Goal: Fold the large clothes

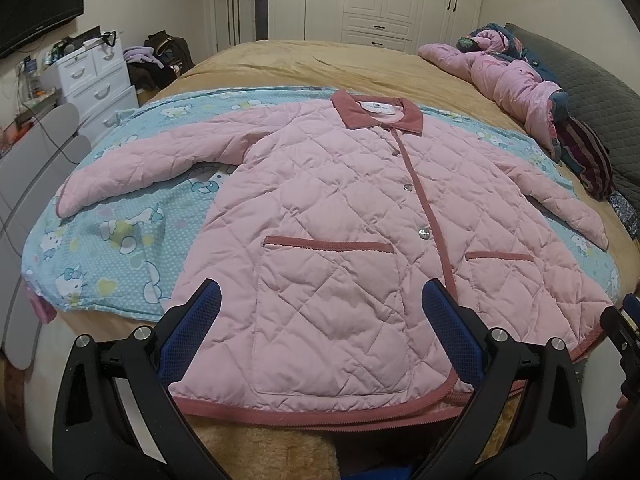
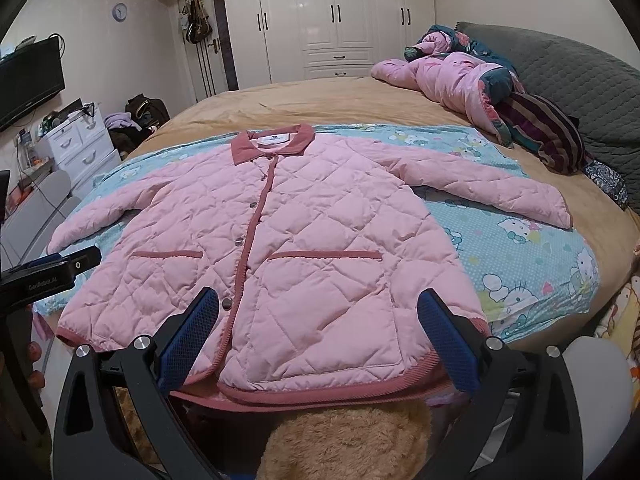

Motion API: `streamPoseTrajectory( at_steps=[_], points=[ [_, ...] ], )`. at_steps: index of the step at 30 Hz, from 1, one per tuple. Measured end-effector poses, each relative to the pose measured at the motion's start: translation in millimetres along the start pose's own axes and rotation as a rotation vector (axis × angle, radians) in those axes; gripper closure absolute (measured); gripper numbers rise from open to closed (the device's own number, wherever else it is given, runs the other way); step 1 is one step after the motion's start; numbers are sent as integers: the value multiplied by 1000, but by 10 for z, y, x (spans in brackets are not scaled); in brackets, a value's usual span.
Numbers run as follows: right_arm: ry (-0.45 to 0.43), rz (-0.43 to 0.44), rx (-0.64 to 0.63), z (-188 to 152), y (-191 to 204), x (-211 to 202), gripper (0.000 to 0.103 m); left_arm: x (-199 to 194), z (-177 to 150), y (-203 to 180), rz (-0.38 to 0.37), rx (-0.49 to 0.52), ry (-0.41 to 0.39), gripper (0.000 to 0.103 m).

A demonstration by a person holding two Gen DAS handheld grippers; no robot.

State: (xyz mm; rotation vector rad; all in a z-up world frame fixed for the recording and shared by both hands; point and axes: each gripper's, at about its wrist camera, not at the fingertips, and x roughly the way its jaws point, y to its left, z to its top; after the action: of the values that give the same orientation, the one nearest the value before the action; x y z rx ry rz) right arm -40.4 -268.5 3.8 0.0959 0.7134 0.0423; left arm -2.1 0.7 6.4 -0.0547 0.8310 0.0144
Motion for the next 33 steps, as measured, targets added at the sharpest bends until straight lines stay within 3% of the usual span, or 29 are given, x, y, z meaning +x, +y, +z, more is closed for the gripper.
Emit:
streamPoseTrajectory(
  at_steps=[33],
  points=[
    [0,12,-7,45,82,59,4,5,45,40,1,1,-1,9]
  ],
)
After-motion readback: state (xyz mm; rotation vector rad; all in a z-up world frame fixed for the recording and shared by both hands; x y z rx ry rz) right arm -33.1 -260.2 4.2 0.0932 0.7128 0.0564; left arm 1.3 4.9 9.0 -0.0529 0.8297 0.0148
